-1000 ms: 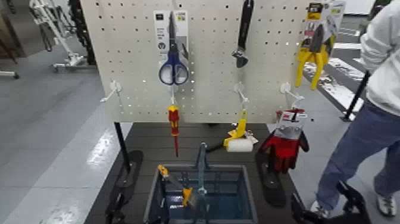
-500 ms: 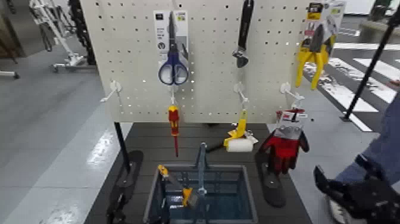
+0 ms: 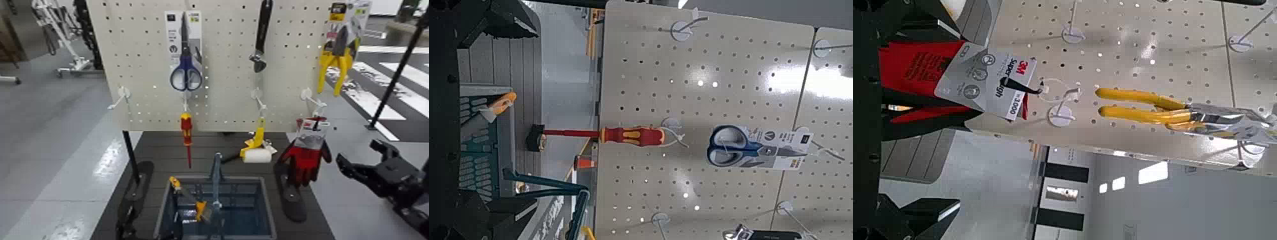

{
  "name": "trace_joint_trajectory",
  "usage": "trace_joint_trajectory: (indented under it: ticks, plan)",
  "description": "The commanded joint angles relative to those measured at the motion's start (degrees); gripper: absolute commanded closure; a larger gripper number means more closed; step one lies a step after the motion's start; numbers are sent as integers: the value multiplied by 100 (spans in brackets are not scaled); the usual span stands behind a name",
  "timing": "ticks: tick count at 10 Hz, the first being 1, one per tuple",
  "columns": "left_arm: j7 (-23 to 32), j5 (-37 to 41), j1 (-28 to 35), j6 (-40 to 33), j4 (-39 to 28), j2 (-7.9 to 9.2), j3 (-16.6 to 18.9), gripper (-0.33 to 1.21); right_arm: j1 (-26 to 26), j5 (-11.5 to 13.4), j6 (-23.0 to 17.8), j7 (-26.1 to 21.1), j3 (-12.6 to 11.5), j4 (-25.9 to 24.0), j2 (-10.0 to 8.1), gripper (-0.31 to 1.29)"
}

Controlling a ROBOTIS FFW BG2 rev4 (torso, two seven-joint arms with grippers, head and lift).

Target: Put the red colored gloves into the crate.

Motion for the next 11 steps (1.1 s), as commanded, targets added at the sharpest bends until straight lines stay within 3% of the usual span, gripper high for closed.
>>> trace_joint_trajectory:
  ticks: [1,5,11]
  plan:
    - [-29,0,-17,5,7,-580,4,11,-657,-244,-178,378,225,808,-228,14]
    - [-91,9,-52,32,24,-598,-14,11,-1607,-525,-354,1046,761,1871,-421,16]
    - [-152,9,-69,32,51,-650,-14,11,-2152,-710,-354,1432,1218,2478,-526,17]
